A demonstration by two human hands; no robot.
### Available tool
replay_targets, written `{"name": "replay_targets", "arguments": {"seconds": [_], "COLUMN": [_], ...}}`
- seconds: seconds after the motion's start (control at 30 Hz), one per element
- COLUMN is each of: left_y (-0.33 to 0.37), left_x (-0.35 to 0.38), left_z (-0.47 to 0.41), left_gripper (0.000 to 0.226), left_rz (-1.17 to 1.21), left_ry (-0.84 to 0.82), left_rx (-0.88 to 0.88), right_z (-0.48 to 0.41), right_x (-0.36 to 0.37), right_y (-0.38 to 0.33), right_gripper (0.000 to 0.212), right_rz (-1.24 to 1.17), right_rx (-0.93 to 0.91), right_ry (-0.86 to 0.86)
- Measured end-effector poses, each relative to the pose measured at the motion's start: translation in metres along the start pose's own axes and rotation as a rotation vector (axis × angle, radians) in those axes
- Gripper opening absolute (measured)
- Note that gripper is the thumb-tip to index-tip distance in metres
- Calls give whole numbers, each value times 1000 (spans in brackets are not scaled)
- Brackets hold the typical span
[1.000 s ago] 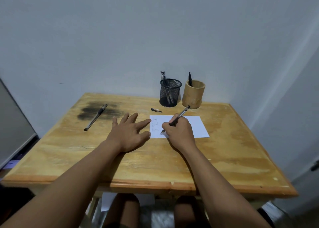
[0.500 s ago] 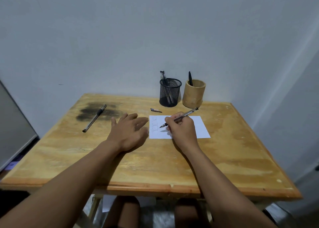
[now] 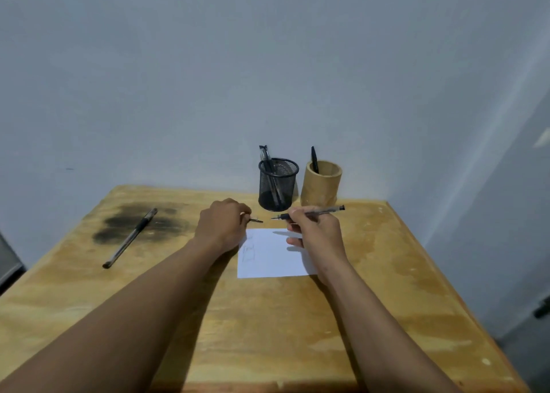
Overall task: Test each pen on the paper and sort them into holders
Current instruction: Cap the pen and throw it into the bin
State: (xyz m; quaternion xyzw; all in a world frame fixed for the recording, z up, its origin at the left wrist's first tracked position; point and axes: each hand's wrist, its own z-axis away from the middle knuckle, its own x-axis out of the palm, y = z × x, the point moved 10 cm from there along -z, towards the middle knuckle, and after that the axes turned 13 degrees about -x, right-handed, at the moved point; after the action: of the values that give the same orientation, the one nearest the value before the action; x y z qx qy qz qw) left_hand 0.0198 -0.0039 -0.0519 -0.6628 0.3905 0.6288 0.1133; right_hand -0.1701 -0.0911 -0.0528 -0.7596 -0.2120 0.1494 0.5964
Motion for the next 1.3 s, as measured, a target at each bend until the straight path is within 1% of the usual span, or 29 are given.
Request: {"name": "replay_targets", "arguments": {"seconds": [0.07, 0.13, 0.23, 0.4, 0.57, 0.7, 0.87, 1.0, 1.17, 1.3], "left_y": [-2, -5, -2, 11, 24, 29, 36, 46, 50, 51], "left_x": [-5, -8, -19, -42, -62, -74, -87, -87, -88, -93], "left_z": [2, 6, 16, 35, 48, 56, 66, 71, 77, 82], "left_gripper": [20, 15, 13, 11, 7, 6, 7, 7, 9, 15], "left_rz": [43, 110, 300, 529, 518, 557, 655, 734, 889, 932], "left_ry": [32, 20, -21, -73, -66, -55, -54, -115, -143, -123], "left_rx": [3, -2, 19, 58, 121, 111, 111, 136, 96, 75], "right_z": [-1, -1, 1, 7, 13, 14, 18, 22, 25, 27], "right_x": [0, -1, 2, 3, -3, -9, -14, -12, -7, -4], "right_y": [5, 9, 11, 1, -20, -34, -49, -54, -59, -60], "right_gripper": [10, 7, 5, 4, 6, 5, 4, 4, 5, 3], "right_rz": [-27, -56, -113, -166, -217, -238, -276, -271, -373, -425], "right_rx": [22, 39, 62, 74, 26, 9, -5, -2, 14, 30], "right_ry": [9, 27, 45, 52, 38, 39, -5, -57, -54, -47]}}
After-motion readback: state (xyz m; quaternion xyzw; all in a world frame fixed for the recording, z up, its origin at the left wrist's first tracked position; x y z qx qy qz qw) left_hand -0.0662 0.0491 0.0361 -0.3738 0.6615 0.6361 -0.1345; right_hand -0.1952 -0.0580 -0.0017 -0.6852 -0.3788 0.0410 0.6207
